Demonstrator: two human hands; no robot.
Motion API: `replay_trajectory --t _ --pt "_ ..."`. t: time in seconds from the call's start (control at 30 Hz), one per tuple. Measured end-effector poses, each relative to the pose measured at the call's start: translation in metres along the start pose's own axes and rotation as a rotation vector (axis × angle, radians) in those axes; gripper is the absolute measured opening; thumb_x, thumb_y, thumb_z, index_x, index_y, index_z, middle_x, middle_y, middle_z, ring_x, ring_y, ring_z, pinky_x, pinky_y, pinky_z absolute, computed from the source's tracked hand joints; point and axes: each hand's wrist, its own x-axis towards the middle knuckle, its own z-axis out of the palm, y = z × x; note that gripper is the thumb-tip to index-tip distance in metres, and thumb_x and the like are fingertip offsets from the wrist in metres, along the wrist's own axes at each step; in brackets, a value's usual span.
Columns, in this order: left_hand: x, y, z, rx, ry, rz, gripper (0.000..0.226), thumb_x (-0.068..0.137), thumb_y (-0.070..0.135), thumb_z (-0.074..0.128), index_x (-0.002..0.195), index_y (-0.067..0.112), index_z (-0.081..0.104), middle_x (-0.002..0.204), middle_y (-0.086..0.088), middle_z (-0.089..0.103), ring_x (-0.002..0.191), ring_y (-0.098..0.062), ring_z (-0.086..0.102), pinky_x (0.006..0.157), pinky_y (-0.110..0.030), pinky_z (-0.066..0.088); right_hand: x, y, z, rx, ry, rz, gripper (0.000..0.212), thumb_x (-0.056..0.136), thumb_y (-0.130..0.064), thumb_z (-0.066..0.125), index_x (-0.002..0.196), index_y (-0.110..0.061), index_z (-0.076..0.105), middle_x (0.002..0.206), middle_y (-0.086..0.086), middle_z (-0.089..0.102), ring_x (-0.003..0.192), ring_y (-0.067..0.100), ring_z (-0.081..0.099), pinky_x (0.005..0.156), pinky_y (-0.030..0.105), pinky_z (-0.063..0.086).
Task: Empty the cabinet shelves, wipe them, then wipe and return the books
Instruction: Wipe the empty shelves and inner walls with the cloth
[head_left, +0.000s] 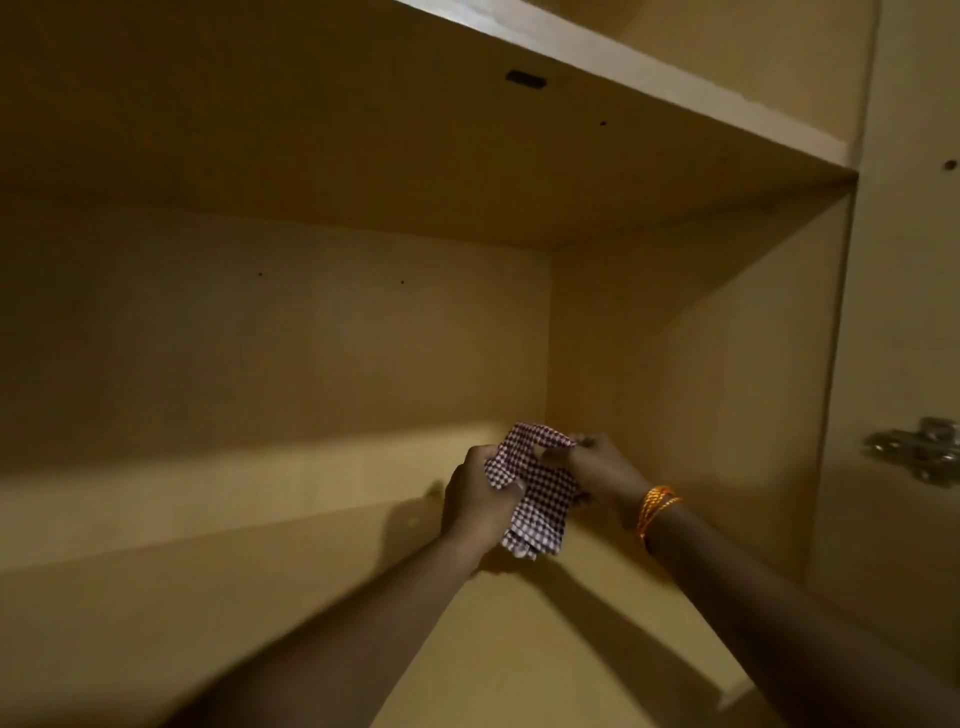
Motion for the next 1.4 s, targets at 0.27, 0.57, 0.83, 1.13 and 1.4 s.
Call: replay_trajectory --t 0.27,0.57,0.83,1.13,1.4 --pt "-0.052 0.042 0.073 0.15 0.161 0.029 0.059 0.084 0.019 0.06 0.137 0.035 0.041 0.153 0.002 0.025 0.136 -0.029 0.029 0.108 -0.042 0.038 -0.017 -0.039 -0.053 -0.733 0.131 -0.212 0.009 0.087 -0.014 0.063 0.091 -0.018 0.071 0.095 0.013 0.072 0.09 0.029 0.069 0.063 0.034 0.061" --pt "-0.018 0.083 0.199 -0.589 0.021 -0.173 0.027 0.067 0.063 0.043 0.086 0.055 0.061 0.099 -0.019 0.072 0.089 -0.045 0.069 0.071 -0.046 0.052 -0.041 -0.071 -0.105 -0.998 0.125 -0.211 0.051 0.09 -0.001 0.054 0.132 -0.028 0.066 0.135 -0.002 0.065 0.13 0.021 0.056 0.105 0.021 0.043" --pt "-0.041 0.137 0.232 -0.65 -0.045 0.114 0.032 0.089 0.017 0.05 0.105 0.04 0.066 0.105 0.0 0.07 0.098 -0.02 0.066 0.084 -0.039 0.057 -0.067 -0.097 -0.149 -1.429 0.097 -0.243 0.046 0.091 -0.009 0.061 0.136 -0.018 0.061 0.143 0.004 0.056 0.127 0.023 0.056 0.106 0.031 0.048" --pt "-0.015 0.157 0.22 -0.261 -0.106 0.604 0.021 0.103 0.024 0.052 0.114 0.043 0.051 0.169 0.008 0.007 0.157 -0.024 -0.005 0.124 -0.049 0.022 -0.11 -0.141 -0.194 -2.18 0.207 -0.442 0.042 0.1 -0.045 0.045 0.131 -0.019 0.057 0.132 0.009 0.055 0.122 0.026 0.05 0.11 0.041 0.038" --pt "0.025 0.217 0.189 -0.238 -0.154 0.996 0.089 0.103 0.024 0.052 0.142 0.069 -0.014 0.166 0.024 -0.013 0.153 -0.013 -0.022 0.126 -0.056 0.008 -0.116 -0.138 -0.208 -1.999 0.467 -0.6 0.057 0.091 -0.04 0.057 0.139 -0.01 0.053 0.135 0.015 0.055 0.122 0.03 0.054 0.103 0.041 0.051"
